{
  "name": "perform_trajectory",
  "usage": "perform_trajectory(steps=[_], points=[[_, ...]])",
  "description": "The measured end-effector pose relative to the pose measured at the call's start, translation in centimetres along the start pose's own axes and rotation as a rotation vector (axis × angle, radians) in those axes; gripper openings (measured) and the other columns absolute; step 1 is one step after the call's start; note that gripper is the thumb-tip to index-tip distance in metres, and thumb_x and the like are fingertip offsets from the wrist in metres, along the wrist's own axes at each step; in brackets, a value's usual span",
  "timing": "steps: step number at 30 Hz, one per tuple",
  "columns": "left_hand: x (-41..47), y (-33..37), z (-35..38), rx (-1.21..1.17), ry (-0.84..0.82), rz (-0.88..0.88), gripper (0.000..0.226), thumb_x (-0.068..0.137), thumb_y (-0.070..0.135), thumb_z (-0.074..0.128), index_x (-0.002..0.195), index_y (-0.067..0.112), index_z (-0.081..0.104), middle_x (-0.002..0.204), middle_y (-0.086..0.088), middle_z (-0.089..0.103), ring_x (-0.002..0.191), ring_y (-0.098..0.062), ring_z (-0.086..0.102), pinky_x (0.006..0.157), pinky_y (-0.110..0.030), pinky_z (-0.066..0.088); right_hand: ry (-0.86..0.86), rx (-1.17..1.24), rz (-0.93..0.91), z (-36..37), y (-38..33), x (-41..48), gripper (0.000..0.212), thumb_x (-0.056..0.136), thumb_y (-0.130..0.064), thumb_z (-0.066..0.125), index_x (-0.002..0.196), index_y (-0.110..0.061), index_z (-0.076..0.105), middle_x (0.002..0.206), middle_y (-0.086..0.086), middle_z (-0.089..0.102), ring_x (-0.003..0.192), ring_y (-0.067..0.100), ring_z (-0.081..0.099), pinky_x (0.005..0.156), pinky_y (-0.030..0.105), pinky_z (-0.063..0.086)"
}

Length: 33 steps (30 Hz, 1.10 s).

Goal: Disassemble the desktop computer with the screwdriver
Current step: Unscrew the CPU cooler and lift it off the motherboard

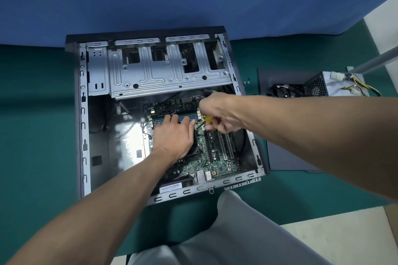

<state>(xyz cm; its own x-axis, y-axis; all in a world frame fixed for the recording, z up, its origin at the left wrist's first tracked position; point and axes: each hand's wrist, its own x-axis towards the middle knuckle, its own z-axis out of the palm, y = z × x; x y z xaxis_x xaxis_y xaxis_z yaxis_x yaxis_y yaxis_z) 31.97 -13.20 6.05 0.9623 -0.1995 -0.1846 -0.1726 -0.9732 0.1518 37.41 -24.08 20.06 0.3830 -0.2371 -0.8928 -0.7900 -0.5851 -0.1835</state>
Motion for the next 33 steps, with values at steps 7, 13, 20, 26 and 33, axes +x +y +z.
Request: perform_trajectory(steps=[7,13,20,26,33], points=[[0.1,0.0,-0.3,-0.022,-0.009,0.009,0.068,0.092,0.046,0.002,0.104,0.019,0.063,0.094,-0.011,0.063,0.091,-0.027,0.058,0.066,-0.036,0.047,0.119,-0.841,-0.439,0.4,0.4,-0.6,0.02,0.092,-0.002,0.043,0.072,-0.004,0.047,0.066,0.002,0.042,0.06,0.018,0.047,0.057,0.026,0.044],[0.0,0.2,-0.7,-0.025,-0.049,-0.003,0.058,0.092,0.041,0.011,0.098,0.014,0.062,0.095,-0.012,0.062,0.092,-0.028,0.056,0.067,-0.037,0.048,0.287,-1.66,-0.897,0.3,0.3,-1.1,0.016,0.096,-0.012,0.045,0.103,-0.011,0.06,0.093,0.009,0.06,0.084,0.028,0.059,0.059,0.032,0.039],[0.0,0.0,-0.3,0.0,-0.046,0.011,0.048,0.09,0.037,0.02,0.093,0.011,0.061,0.094,-0.013,0.062,0.09,-0.028,0.056,0.065,-0.036,0.045,0.25,-1.393,-0.927,0.6,0.4,-1.4,0.007,0.091,-0.009,0.053,0.088,-0.01,0.059,0.079,0.009,0.053,0.075,0.027,0.055,0.054,0.03,0.035],[0.0,0.0,-0.1,0.004,-0.041,-0.001,0.058,0.098,0.046,0.012,0.098,0.019,0.063,0.093,-0.011,0.065,0.089,-0.027,0.058,0.063,-0.035,0.044,-0.01,-0.336,-0.069,0.2,-0.9,-0.3,0.022,0.099,-0.013,0.036,0.11,-0.003,0.052,0.08,0.004,0.055,0.052,0.011,0.039,0.04,0.022,0.035],[0.0,0.1,-0.6,-0.031,-0.026,0.01,0.067,0.09,0.044,0.003,0.102,0.015,0.063,0.095,-0.013,0.064,0.091,-0.028,0.058,0.067,-0.036,0.046,0.199,-0.988,-0.518,0.7,0.2,-0.8,0.023,0.094,-0.022,0.052,0.074,-0.011,0.048,0.069,0.004,0.042,0.072,0.024,0.05,0.065,0.032,0.043]])
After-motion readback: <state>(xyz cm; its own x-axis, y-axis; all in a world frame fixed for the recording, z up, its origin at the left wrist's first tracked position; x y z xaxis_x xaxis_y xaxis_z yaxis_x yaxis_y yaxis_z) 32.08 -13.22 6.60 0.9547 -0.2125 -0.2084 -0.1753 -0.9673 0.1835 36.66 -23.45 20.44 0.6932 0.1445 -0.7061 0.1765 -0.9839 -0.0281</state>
